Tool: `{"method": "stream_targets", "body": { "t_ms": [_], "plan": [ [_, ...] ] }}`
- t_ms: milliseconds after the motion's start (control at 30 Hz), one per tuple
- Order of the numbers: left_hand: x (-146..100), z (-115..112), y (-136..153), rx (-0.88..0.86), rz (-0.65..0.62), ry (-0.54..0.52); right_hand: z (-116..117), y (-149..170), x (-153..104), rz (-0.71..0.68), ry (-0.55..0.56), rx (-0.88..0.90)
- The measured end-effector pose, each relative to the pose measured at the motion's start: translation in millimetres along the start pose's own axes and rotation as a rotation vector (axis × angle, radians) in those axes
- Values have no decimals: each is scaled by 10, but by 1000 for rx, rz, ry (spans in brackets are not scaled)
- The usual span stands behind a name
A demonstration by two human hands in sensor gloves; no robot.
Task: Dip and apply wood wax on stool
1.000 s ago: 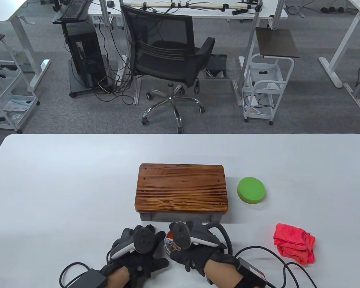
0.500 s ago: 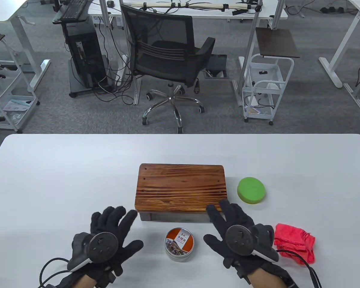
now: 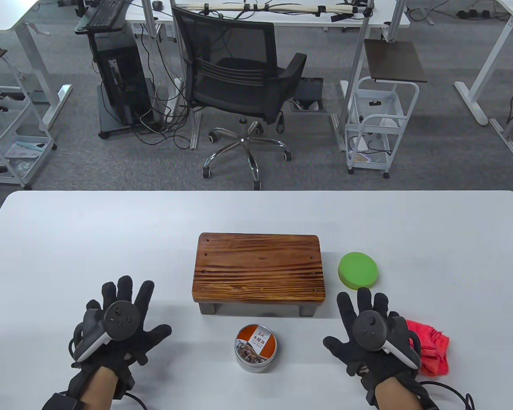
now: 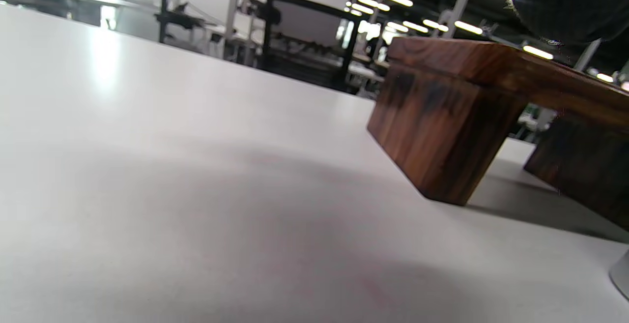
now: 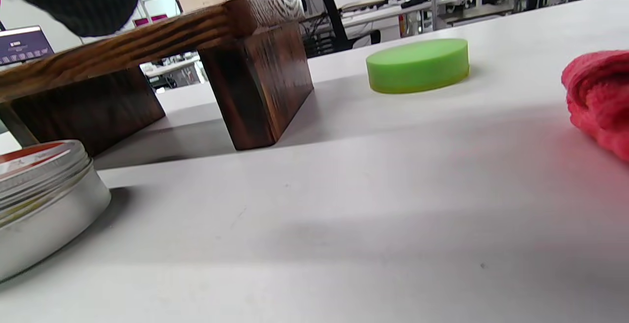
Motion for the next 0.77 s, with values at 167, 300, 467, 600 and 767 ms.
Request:
{"method": "stream_targets", "body": {
  "t_ms": [167,300,467,600,767],
  "plan": [
    [-1,-41,-26,17,7,13,8,0,-43,20,1,-7],
    [16,-83,0,24,27,34,1,14,-52,32,12,-3],
    [39,-116,45,11,45,50,3,29,-57,44,6,10],
    [54,-151,65,11,63,66,5,34,-60,48,-2,19],
    [80,-207,65,13,61,91,3,43,-68,56,-2,19]
  ]
}}
Point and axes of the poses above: the tracker on the back of each hand, its own y axis roughly to the little-finger side, its own x axis roughly from the wrist to the fingertips, z = x × y, the point moved 3 cm from there along x, roughly from the wrist to the fingertips, and after that the axes turned 8 degrees about x, right-handed, at the moved point
